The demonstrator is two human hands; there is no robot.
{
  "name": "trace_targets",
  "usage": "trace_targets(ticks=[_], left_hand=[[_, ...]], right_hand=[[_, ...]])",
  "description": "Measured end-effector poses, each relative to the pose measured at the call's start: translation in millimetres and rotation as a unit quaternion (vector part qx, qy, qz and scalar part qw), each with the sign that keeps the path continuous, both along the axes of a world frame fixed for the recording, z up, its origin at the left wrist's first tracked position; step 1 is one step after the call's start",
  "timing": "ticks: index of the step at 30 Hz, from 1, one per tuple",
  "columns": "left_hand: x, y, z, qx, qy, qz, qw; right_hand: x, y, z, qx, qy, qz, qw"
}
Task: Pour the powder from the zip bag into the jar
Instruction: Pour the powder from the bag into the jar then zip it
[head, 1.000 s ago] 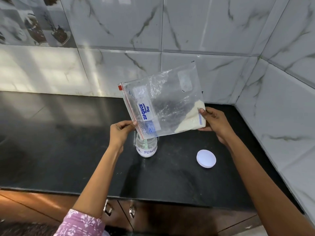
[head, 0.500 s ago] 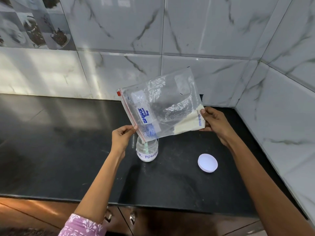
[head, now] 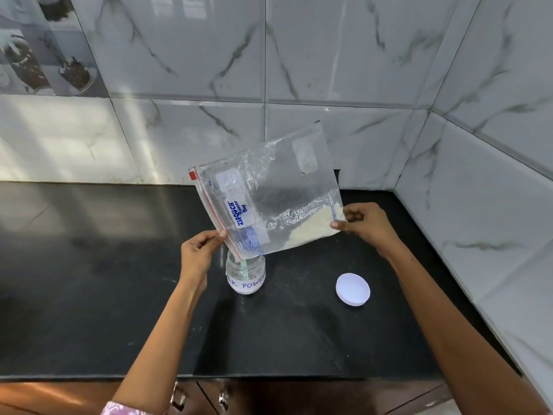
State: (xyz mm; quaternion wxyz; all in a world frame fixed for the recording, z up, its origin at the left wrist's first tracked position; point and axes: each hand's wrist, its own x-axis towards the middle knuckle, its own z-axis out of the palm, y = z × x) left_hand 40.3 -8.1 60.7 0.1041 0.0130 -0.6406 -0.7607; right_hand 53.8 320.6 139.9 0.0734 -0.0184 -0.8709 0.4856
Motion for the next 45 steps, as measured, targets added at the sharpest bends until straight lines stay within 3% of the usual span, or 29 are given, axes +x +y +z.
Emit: trace_targets(ticks=[3,7,11,24,33,45], left_hand=[[-0.9,-0.4,-0.5,0.005,-0.001,-0.003,1.000],[-0.8,-0.2,-1.1,0.020,-0.008,-0.008,1.000],[0.3,-3.2,-4.4,0.023,-0.019,-0.017,0.999],[11.7,-7.1,-7.6,0.016,-0.037,-0.071,0.997],[13.3,-9.9,-12.6,-0.028,-0.059,-0.015,0.998],[15.9,-10.5,-12.1,-0.055,-0.061,-0.009,0.997]], right_hand=[[-1.0,-1.5,1.7,-0.027,-0.003,0.010,1.000],[-0.3,-8.0,7.0,-0.173,-0.056,0.072,0.981],[-0.3,-14.7,14.9,-0.204,-0.004,0.082,0.975],[-9.0,-43.9,36.0,-0.158,0.079,0.055,0.983],[-10.5,-48.8,44.7,-0.144,0.094,0.062,0.983],[-14.0,-61.3,57.2,-0.095,0.160,0.108,0.977]])
